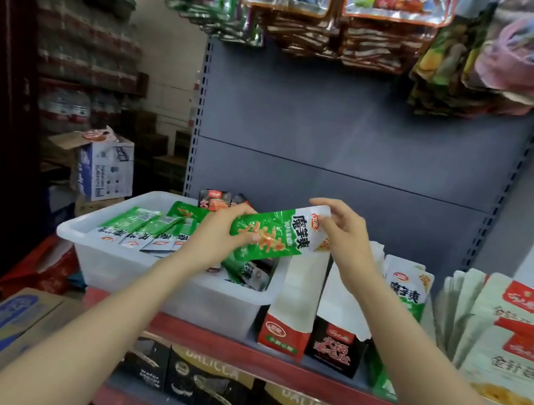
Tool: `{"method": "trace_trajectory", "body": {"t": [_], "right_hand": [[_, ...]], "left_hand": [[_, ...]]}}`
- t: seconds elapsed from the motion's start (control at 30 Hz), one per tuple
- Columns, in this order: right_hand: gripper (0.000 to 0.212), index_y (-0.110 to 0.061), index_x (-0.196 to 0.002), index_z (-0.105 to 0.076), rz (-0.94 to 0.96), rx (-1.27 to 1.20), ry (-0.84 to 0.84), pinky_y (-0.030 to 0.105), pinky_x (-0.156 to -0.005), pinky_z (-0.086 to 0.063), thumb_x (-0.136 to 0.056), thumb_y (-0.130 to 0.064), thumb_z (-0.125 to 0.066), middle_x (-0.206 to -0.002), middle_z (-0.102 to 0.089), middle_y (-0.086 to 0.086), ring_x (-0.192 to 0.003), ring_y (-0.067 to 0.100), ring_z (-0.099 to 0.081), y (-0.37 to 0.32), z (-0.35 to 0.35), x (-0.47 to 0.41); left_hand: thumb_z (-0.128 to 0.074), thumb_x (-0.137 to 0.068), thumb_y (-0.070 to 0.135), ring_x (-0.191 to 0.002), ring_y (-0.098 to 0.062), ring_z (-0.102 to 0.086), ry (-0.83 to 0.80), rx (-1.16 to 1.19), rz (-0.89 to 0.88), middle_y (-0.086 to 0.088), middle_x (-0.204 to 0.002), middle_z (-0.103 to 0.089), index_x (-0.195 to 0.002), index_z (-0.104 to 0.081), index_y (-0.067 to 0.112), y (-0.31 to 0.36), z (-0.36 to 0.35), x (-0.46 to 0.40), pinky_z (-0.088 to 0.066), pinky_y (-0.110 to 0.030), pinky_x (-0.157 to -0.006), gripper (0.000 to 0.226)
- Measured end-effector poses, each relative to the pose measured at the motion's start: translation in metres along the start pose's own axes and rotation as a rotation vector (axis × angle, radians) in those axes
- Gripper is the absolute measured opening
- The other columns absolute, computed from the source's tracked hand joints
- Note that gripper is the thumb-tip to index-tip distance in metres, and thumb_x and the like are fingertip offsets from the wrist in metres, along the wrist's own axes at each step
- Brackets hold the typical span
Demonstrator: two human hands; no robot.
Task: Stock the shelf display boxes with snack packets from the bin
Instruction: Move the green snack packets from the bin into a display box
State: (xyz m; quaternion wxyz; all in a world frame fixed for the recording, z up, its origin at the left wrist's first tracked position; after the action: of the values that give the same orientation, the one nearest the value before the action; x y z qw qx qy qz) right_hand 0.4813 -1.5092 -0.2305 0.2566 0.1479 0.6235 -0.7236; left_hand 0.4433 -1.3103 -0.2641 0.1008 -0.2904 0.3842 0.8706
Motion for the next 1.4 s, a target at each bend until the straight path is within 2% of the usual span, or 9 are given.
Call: {"method": "trace_trajectory", "body": {"t": [0.1, 0.2, 0.3, 0.37, 0.53, 0.63, 0.8, 1.0, 1.4], "right_hand": [[0.016, -0.013, -0.099, -0.063, -0.022, -0.007, 0.101, 0.027, -0.058, -0.056, -0.088, -0.002, -0.059, -0.082, -0.069, 0.001, -0.068, 0.008, -0.066, -0.004, 0.038, 0.005], [0.018, -0.017, -0.086, -0.061, -0.029, 0.062, 0.125, 0.024, -0.059, -0.056, -0.088, 0.000, -0.058, -0.079, -0.067, 0.001, -0.067, 0.012, -0.063, -0.010, 0.077, 0.011], [0.026, -0.022, -0.083, -0.061, 0.001, 0.154, 0.201, 0.032, -0.062, -0.058, -0.088, 0.002, -0.054, -0.081, -0.067, 0.003, -0.071, 0.019, -0.064, -0.014, 0.114, 0.018], [0.023, -0.021, -0.086, -0.061, 0.045, 0.267, 0.269, 0.034, -0.061, -0.056, -0.088, 0.001, -0.053, -0.084, -0.068, 0.005, -0.072, 0.020, -0.065, -0.017, 0.136, 0.022], [0.020, -0.014, -0.097, -0.061, 0.164, 0.692, 0.341, 0.028, -0.064, -0.038, -0.086, -0.001, -0.051, -0.082, -0.065, 0.001, -0.074, 0.020, -0.057, -0.025, 0.174, 0.025], [0.021, -0.014, -0.104, -0.059, 0.213, 0.884, 0.347, 0.032, -0.069, -0.043, -0.090, -0.004, -0.049, -0.091, -0.068, 0.007, -0.085, 0.028, -0.060, -0.025, 0.183, 0.023], [0.027, -0.013, -0.110, -0.055, 0.135, 1.132, 0.180, 0.037, -0.068, -0.045, -0.088, -0.001, -0.045, -0.101, -0.066, 0.015, -0.093, 0.036, -0.059, -0.013, 0.179, 0.013], [0.023, -0.013, -0.099, -0.062, -0.118, 1.178, -0.121, 0.037, -0.076, -0.050, -0.084, 0.000, -0.050, -0.103, -0.064, 0.014, -0.096, 0.036, -0.060, 0.014, 0.164, -0.005], [0.025, -0.008, -0.109, -0.068, -0.373, 1.045, -0.156, 0.023, -0.071, -0.045, -0.087, 0.000, -0.059, -0.115, -0.064, 0.010, -0.094, 0.024, -0.059, 0.034, 0.157, -0.013]], "left_hand": [[-0.072, -0.081, 0.017, -0.078, -0.004, -0.054, 0.040, 0.107, -0.018, 0.014, -0.084, -0.059, -0.097, -0.059, 0.018, 0.025, -0.024, -0.005, -0.036, -0.005, -0.065, 0.020], [-0.074, -0.079, 0.013, -0.068, 0.001, -0.055, 0.015, 0.237, -0.007, 0.009, -0.078, -0.061, -0.087, -0.059, 0.017, 0.050, -0.057, -0.014, -0.045, -0.016, -0.064, 0.017], [-0.076, -0.078, 0.012, -0.072, -0.013, -0.063, -0.096, 0.354, 0.065, -0.001, -0.080, -0.065, -0.081, -0.058, 0.018, 0.075, -0.089, -0.023, -0.057, -0.039, -0.068, 0.019], [-0.076, -0.077, 0.012, -0.076, -0.016, -0.063, -0.185, 0.387, 0.099, -0.002, -0.084, -0.064, -0.085, -0.056, 0.017, 0.091, -0.110, -0.028, -0.057, -0.040, -0.070, 0.022], [-0.064, -0.078, -0.005, -0.084, -0.019, -0.059, -0.200, 0.288, 0.092, -0.005, -0.096, -0.063, -0.103, -0.061, 0.008, 0.107, -0.152, -0.037, -0.046, -0.018, -0.069, 0.029], [-0.057, -0.082, -0.004, -0.100, -0.024, -0.060, -0.196, 0.183, 0.120, -0.011, -0.118, -0.062, -0.121, -0.056, 0.005, 0.110, -0.169, -0.040, -0.045, -0.023, -0.085, 0.040], [-0.068, -0.085, 0.019, -0.125, -0.029, -0.046, -0.419, 0.063, 0.240, -0.013, -0.143, -0.041, -0.146, -0.028, 0.012, 0.107, -0.191, -0.044, -0.045, -0.036, -0.098, 0.073], [-0.065, -0.087, 0.009, -0.090, -0.025, -0.062, -0.525, 0.267, 0.347, -0.009, -0.111, -0.057, -0.142, -0.037, 0.014, 0.108, -0.196, -0.044, -0.055, -0.031, -0.068, 0.062], [-0.066, -0.087, 0.013, -0.081, -0.021, -0.064, -0.535, 0.274, 0.290, -0.008, -0.109, -0.063, -0.141, -0.040, 0.017, 0.103, -0.190, -0.041, -0.055, -0.030, -0.067, 0.060]]}}
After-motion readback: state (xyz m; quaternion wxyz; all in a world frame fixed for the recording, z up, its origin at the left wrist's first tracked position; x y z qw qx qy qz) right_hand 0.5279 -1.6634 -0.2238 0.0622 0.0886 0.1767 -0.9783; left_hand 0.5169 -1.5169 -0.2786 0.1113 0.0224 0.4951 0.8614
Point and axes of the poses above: each hand's wrist, its own x-axis away from the middle knuckle, its own z-axis out of the back of the hand, y = z × x, the point moved 1 cm from there along -x, towards the middle knuckle
